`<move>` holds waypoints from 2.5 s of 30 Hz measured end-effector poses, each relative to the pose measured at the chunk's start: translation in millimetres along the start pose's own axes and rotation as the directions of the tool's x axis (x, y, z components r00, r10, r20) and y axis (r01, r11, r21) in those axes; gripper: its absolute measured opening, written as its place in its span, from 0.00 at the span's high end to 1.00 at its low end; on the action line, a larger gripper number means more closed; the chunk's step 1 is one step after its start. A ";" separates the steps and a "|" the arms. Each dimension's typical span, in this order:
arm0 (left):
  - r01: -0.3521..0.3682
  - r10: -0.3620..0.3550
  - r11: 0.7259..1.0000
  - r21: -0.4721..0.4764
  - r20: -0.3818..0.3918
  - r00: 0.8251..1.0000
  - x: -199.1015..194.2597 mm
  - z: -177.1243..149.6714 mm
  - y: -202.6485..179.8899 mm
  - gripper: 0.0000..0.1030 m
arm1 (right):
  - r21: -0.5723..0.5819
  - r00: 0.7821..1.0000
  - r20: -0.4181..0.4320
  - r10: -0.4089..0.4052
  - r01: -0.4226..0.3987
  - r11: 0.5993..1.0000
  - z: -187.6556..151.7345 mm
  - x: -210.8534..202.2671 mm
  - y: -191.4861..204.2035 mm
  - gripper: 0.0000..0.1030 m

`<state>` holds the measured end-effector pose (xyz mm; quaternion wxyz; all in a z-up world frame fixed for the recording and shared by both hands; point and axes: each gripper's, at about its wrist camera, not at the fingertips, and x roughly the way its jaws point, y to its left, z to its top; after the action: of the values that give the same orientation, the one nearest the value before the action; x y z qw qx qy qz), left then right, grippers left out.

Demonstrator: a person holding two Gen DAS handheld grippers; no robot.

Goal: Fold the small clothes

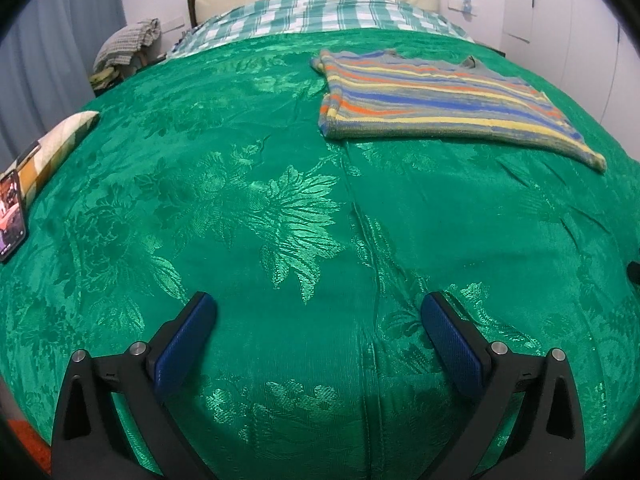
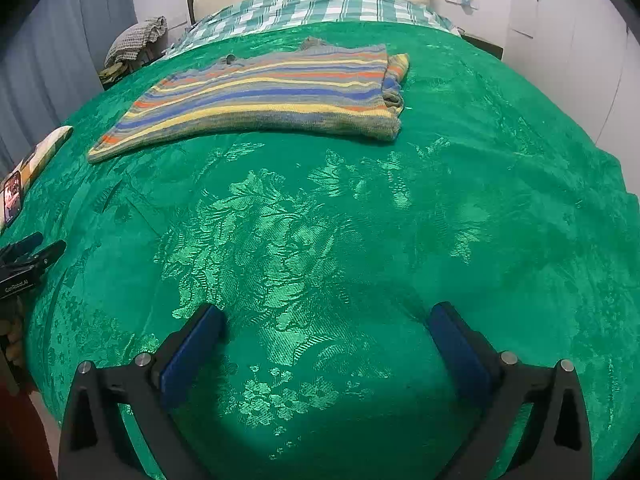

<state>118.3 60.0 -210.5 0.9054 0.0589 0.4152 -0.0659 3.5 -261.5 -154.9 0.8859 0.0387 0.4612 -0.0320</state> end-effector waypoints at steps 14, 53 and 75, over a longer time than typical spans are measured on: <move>-0.001 0.001 1.000 0.000 0.001 1.000 -0.2 -0.6 -0.7 0.01 | -0.003 1.000 0.012 -0.001 0.001 1.000 -2.1 -1.0 -1.6 0.00; 0.041 -0.049 0.993 0.108 0.068 0.996 -55.1 29.5 -23.1 0.02 | 0.060 0.995 0.077 0.067 -0.072 0.996 27.0 -40.4 -26.3 0.01; 0.441 -0.456 0.749 0.495 -0.098 0.884 63.4 146.1 -315.7 0.91 | 0.331 0.872 -0.098 0.479 -0.425 0.842 273.7 169.9 -152.4 0.68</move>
<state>214.9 -278.8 -180.4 0.8213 0.1907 0.3721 -0.3880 309.7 -443.5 -143.7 0.8074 0.2827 0.5054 0.1128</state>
